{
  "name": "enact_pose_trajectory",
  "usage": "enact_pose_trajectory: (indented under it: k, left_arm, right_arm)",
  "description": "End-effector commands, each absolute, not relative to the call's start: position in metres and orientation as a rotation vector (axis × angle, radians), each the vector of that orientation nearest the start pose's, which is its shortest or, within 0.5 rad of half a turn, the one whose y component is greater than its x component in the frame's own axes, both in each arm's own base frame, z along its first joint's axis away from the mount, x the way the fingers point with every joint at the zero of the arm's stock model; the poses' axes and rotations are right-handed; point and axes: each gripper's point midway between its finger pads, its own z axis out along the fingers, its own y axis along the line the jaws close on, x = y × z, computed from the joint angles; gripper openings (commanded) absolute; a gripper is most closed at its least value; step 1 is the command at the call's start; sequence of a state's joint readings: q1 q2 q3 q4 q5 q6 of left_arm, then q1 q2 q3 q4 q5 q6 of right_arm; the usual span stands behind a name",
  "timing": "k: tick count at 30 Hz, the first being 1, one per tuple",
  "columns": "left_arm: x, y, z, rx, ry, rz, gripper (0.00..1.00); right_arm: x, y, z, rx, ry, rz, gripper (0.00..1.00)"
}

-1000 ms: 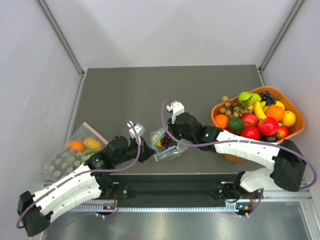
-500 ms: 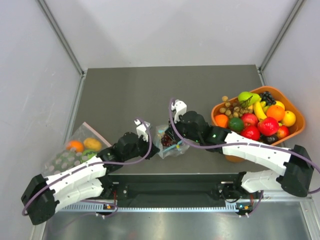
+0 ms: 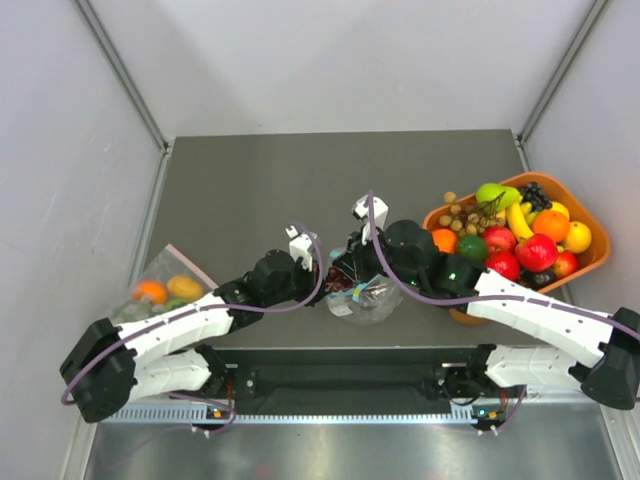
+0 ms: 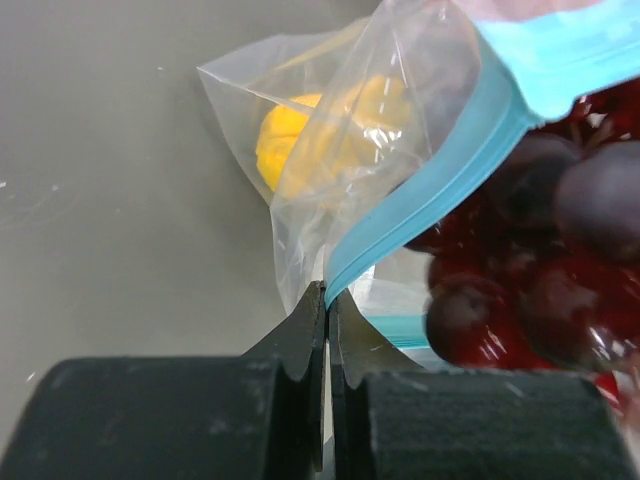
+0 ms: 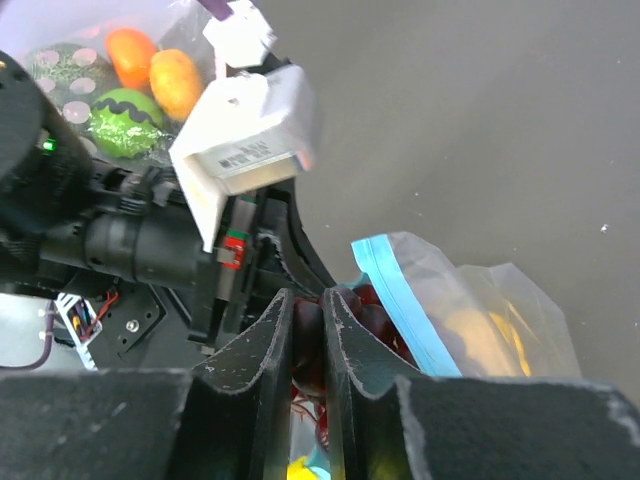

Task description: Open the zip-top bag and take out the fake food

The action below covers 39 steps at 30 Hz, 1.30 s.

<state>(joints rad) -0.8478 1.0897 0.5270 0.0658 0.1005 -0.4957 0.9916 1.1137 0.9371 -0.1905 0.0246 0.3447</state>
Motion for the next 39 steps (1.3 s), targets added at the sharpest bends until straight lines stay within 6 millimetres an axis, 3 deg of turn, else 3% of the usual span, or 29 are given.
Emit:
enact_pose_trajectory:
  k: [1, 10, 18, 23, 26, 31, 35, 39]
  left_arm:
    - [0.199, -0.292, 0.129, 0.481, 2.107, -0.951, 0.0]
    - [0.198, -0.296, 0.124, 0.497, 2.11, -0.968, 0.0]
    - [0.198, -0.291, 0.116, 0.484, 2.119, -0.944, 0.0]
    - [0.202, -0.293, 0.12, 0.484, 2.102, -0.942, 0.0]
    - [0.217, -0.291, 0.135, 0.461, 2.065, -0.877, 0.0]
    - [0.242, -0.289, 0.173, 0.459, 1.99, -0.806, 0.0]
    - [0.262, -0.277, 0.188, 0.42, 1.966, -0.805, 0.0]
    - [0.267, -0.265, 0.197, 0.389, 1.941, -0.828, 0.0]
  right_arm:
    - [0.2, 0.324, 0.308, -0.567, 1.761, 0.956, 0.03]
    - [0.197, 0.321, 0.336, -0.571, 1.671, 0.979, 0.03]
    - [0.214, 0.304, 0.376, -0.507, 1.577, 0.908, 0.02]
    - [0.211, 0.31, 0.389, -0.524, 1.538, 1.0, 0.03]
    - [0.206, 0.322, 0.38, -0.578, 1.569, 1.06, 0.03]
    - [0.199, 0.336, 0.347, -0.639, 1.652, 1.116, 0.03]
    - [0.197, 0.336, 0.321, -0.65, 1.723, 1.115, 0.04]
    - [0.203, 0.332, 0.299, -0.645, 1.791, 1.054, 0.04]
